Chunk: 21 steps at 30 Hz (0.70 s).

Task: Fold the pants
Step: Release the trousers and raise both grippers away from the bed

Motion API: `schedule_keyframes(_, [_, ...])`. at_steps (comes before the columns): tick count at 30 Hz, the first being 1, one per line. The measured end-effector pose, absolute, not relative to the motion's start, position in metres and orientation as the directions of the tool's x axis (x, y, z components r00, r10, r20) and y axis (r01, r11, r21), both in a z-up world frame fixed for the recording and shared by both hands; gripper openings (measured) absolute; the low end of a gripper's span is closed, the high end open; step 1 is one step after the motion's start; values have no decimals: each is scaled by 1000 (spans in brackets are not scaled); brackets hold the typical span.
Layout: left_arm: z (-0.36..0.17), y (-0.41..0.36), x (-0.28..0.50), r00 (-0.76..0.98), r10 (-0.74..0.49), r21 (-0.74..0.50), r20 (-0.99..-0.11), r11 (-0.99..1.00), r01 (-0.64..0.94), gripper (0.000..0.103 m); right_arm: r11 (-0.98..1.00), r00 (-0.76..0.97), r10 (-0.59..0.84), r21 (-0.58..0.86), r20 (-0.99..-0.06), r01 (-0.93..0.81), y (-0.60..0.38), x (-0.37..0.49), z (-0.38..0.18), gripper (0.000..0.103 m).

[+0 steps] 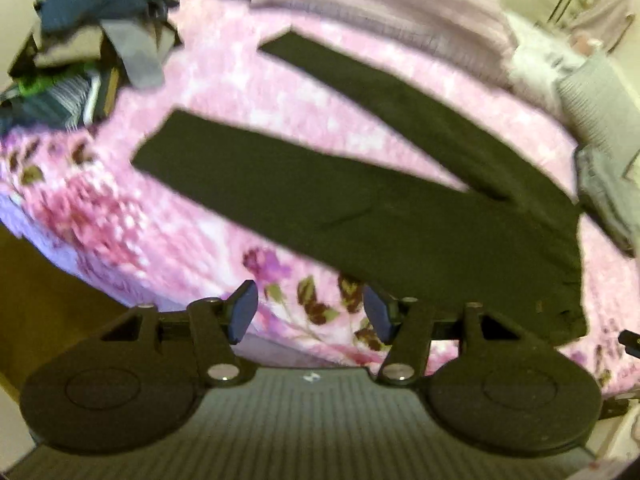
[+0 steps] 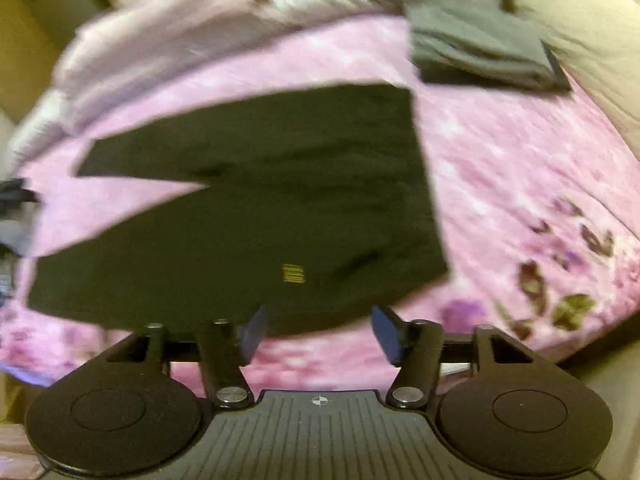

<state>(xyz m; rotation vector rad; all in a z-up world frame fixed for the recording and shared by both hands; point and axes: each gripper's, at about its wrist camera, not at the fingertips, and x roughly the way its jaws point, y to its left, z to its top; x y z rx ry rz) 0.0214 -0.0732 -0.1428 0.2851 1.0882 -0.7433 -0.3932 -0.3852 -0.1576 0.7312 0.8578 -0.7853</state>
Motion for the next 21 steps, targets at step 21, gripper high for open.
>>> schedule_keyframes(21, [-20,-32,-86,345,-516,-118,-784,670,733,66,691,570,-321,225,-756,687,-266,-411,-21,80])
